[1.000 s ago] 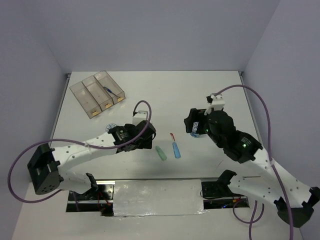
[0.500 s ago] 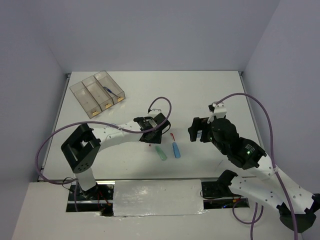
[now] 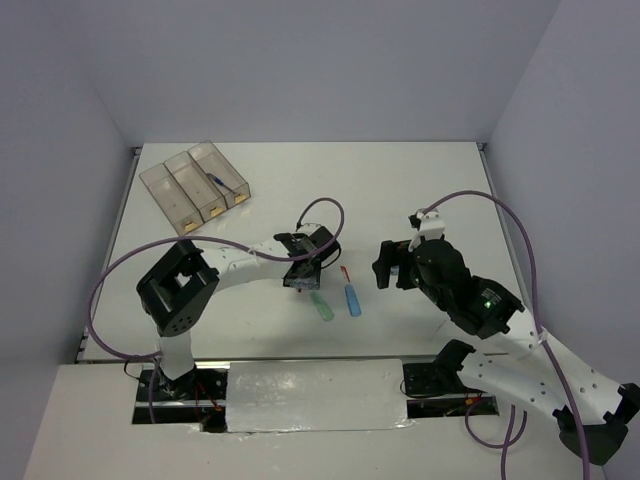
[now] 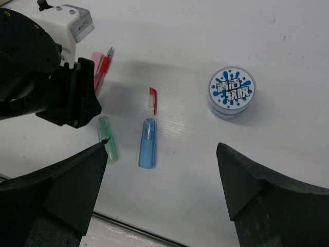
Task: Sort the stationery into containers
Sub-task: Pick up the pen from the center of the board.
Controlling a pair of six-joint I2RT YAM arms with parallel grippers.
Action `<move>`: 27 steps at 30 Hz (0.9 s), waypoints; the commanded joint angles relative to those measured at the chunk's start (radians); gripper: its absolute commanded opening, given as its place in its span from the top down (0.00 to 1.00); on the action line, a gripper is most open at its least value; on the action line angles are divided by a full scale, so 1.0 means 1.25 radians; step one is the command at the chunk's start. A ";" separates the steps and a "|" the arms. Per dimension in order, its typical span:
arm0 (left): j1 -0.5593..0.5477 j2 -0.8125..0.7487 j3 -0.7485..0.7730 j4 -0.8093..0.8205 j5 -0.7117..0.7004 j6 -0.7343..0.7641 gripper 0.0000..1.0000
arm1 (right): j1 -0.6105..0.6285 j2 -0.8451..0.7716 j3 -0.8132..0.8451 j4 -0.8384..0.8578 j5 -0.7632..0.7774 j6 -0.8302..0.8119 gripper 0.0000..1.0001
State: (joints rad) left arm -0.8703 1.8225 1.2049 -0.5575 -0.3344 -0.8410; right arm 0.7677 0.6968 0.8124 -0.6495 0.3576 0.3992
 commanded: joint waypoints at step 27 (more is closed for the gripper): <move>0.062 0.099 0.092 -0.023 0.024 0.015 0.68 | 0.001 -0.005 -0.038 0.080 -0.043 -0.011 0.06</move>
State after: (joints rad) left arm -0.7990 1.9362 1.3209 -0.5743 -0.3084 -0.8341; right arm 0.7677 0.6907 0.7757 -0.6128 0.3161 0.3950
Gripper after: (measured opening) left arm 0.334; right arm 0.939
